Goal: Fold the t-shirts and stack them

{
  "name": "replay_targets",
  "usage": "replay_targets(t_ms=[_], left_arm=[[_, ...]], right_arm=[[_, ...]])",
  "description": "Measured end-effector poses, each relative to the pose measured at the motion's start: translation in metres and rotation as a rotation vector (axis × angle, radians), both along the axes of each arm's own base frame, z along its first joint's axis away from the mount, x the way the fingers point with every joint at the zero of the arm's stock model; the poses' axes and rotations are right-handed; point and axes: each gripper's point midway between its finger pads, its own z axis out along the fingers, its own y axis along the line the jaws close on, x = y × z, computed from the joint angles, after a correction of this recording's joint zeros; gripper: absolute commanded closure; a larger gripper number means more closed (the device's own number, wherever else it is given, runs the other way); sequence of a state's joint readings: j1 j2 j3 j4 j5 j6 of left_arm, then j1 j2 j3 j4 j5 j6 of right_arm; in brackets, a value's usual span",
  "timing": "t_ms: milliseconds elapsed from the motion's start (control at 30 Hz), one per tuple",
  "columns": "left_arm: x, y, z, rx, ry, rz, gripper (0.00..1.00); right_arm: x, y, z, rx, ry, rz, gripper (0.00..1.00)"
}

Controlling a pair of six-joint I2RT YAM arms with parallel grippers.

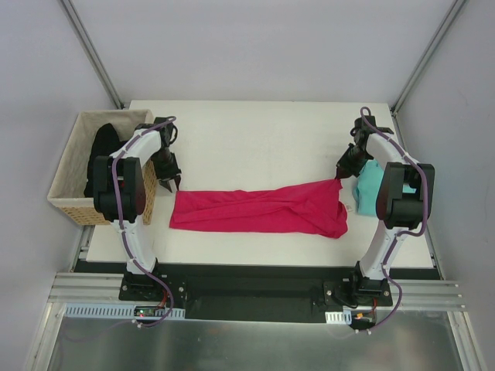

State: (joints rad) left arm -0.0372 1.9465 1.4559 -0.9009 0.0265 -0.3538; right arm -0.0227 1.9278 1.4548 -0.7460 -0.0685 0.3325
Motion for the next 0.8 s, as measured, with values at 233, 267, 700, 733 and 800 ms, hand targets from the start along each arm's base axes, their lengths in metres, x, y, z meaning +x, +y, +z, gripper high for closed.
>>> replay_targets(t_ms=[233, 267, 700, 733, 800], left_arm=[[0.0012, -0.0033, 0.0002, -0.018, -0.005, 0.0, 0.74], [0.0013, -0.0033, 0.0002, -0.018, -0.005, -0.001, 0.74], [0.0017, -0.0033, -0.0016, -0.019, -0.008, 0.0, 0.75], [0.0012, -0.0035, -0.0025, -0.02, -0.007, -0.001, 0.75], [0.0002, -0.004, -0.0048, -0.023, -0.004, 0.0, 0.75]], right_arm=[[0.0001, 0.0, 0.0, 0.0, 0.0, 0.0, 0.99], [0.0, 0.0, 0.0, 0.0, 0.0, 0.0, 0.99], [0.0, 0.0002, 0.0, 0.0, 0.0, 0.0, 0.99], [0.0, 0.0002, 0.0, 0.0, 0.0, 0.0, 0.99], [0.0, 0.0002, 0.0, 0.0, 0.0, 0.0, 0.99]])
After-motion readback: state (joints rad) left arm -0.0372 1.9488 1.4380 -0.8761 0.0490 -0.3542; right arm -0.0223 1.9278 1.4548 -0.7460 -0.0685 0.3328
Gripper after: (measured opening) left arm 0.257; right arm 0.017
